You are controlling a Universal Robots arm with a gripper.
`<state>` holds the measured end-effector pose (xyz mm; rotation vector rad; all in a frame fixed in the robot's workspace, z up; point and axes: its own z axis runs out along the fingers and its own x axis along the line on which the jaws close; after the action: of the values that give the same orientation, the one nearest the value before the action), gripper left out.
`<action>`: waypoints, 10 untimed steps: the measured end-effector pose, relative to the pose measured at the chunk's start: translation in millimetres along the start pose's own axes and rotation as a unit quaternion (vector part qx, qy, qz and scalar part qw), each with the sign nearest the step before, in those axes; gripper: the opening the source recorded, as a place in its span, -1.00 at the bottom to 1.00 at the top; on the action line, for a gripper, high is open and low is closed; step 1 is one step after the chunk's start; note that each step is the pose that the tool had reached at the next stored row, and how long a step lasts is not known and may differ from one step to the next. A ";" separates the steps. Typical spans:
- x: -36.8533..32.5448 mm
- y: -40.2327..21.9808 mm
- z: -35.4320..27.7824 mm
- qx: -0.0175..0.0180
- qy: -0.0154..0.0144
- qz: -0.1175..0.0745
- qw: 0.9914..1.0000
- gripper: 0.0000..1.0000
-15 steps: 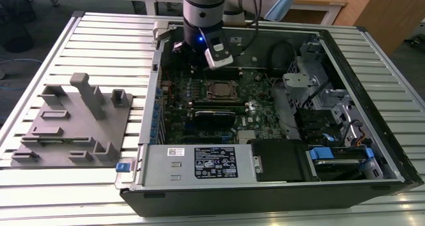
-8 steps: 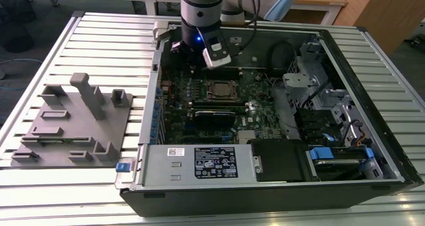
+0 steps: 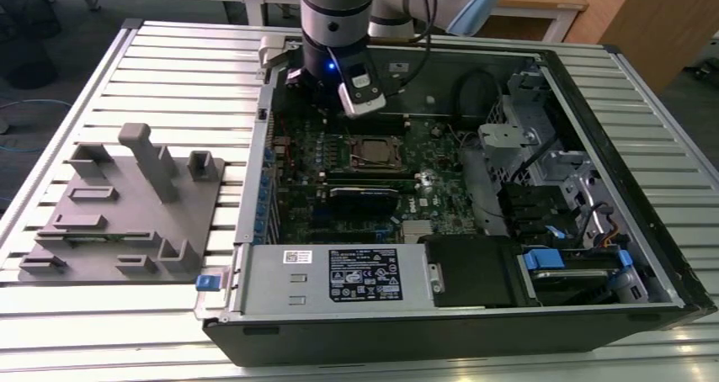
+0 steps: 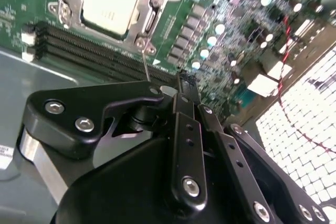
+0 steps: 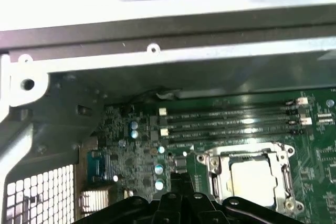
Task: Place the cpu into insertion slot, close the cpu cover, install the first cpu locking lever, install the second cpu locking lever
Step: 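Install the first cpu locking lever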
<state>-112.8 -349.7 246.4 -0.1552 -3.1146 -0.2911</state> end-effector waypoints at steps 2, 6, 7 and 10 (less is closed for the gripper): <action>1.0 -0.1 0.0 -0.007 0.001 0.000 1.000 -0.79; 2.2 -0.4 0.0 -0.025 0.002 0.000 1.000 -0.79; 2.3 -0.5 0.0 -0.027 0.003 0.000 1.000 -0.79; 2.7 -0.8 0.0 -0.044 0.004 0.000 0.999 -0.79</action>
<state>-115.5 -350.2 246.3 -0.1543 -3.0942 -0.4280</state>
